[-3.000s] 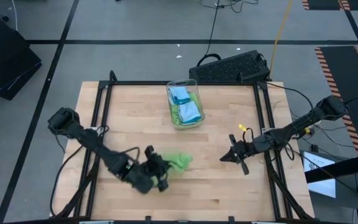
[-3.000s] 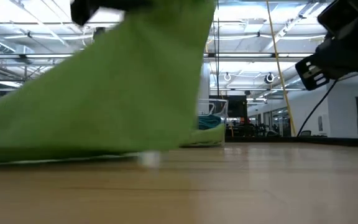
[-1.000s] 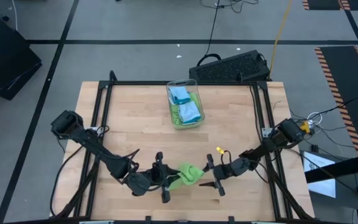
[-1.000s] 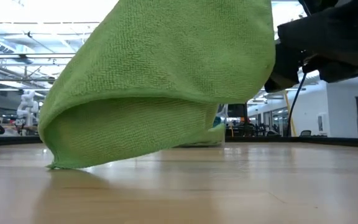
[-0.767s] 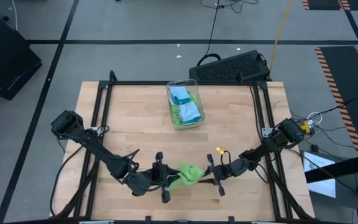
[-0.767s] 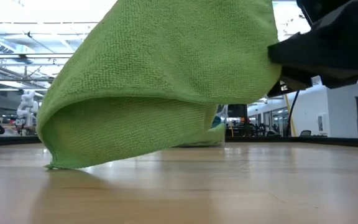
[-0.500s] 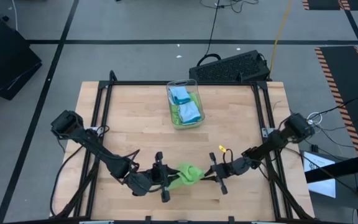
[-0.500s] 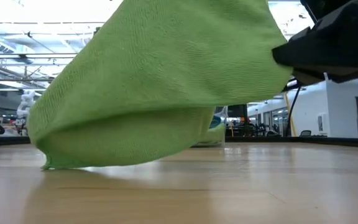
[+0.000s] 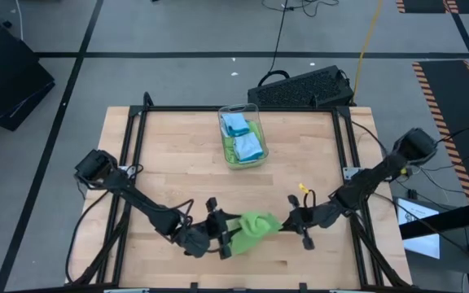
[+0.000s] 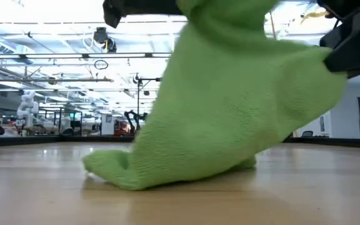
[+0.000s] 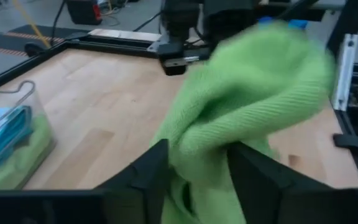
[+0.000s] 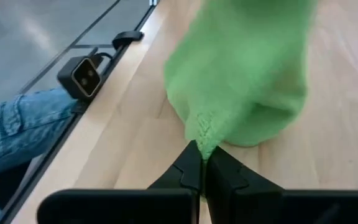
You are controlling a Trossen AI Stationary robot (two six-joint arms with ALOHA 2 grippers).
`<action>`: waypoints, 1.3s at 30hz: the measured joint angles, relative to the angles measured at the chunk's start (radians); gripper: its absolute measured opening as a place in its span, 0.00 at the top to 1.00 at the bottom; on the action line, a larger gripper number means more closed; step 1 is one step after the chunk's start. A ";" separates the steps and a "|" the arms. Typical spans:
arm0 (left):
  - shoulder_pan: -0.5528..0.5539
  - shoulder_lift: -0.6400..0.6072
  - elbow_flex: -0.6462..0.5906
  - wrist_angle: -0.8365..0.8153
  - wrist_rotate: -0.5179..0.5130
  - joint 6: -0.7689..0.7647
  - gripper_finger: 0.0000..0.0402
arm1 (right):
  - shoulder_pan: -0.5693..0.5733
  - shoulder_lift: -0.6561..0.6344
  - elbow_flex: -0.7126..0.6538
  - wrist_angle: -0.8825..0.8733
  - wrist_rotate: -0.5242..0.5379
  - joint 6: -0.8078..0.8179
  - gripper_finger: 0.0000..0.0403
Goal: Fold microfiber towels
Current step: Fold the green towel
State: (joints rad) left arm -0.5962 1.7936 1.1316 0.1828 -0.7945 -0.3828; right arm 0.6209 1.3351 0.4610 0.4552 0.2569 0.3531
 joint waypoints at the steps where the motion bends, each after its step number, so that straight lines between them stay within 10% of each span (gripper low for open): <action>1: 0.006 0.001 0.000 -0.001 0.000 -0.005 0.57 | 0.006 -0.011 0.000 -0.015 0.000 0.006 0.99; 12: 0.034 0.001 0.001 -0.145 0.027 -0.072 0.41 | 0.070 -0.110 0.000 -0.099 0.001 0.030 0.99; 30: 0.069 0.170 0.006 0.067 0.110 0.061 0.25 | 0.077 -0.153 0.000 -0.190 0.004 0.052 1.00; 39: 0.092 0.223 0.007 0.096 0.220 -0.046 0.32 | 0.074 -0.211 0.000 -0.199 0.035 0.014 1.00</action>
State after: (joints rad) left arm -0.5037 2.0163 1.1389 0.2793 -0.5744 -0.4286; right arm 0.6952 1.1240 0.4612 0.2564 0.2921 0.3674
